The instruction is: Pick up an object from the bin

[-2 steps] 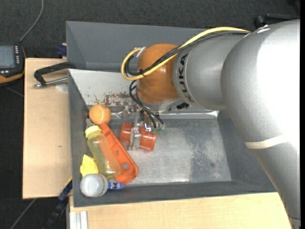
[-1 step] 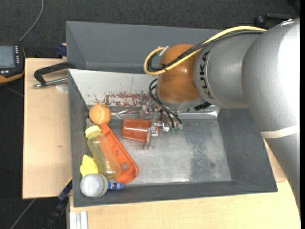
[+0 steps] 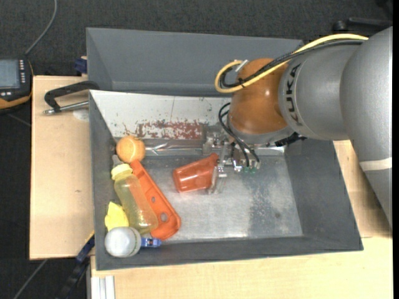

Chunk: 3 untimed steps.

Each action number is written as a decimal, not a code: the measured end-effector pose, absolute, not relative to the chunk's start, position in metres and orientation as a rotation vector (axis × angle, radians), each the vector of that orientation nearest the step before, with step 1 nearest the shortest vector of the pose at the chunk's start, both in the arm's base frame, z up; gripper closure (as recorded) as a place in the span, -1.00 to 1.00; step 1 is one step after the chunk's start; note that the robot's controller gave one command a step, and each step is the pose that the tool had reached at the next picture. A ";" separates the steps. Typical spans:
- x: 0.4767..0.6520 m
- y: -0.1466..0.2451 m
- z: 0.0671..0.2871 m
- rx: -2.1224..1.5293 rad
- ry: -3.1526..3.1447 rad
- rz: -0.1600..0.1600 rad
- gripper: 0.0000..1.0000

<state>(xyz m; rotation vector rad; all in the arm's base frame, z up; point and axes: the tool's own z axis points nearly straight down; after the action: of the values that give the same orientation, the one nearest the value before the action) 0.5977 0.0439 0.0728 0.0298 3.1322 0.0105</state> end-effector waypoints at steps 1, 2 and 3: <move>0.587 0.108 0.071 -0.036 3.131 0.016 1.00; 0.587 0.108 0.071 -0.035 3.131 0.016 -1.00; 0.587 0.108 0.071 -0.035 3.131 0.017 1.00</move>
Offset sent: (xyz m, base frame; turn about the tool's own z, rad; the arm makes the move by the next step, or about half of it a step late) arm 0.0000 0.0000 0.0000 0.0000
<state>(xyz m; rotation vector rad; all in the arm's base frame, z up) 0.5873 0.1076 0.0711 -0.0345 3.1312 0.0168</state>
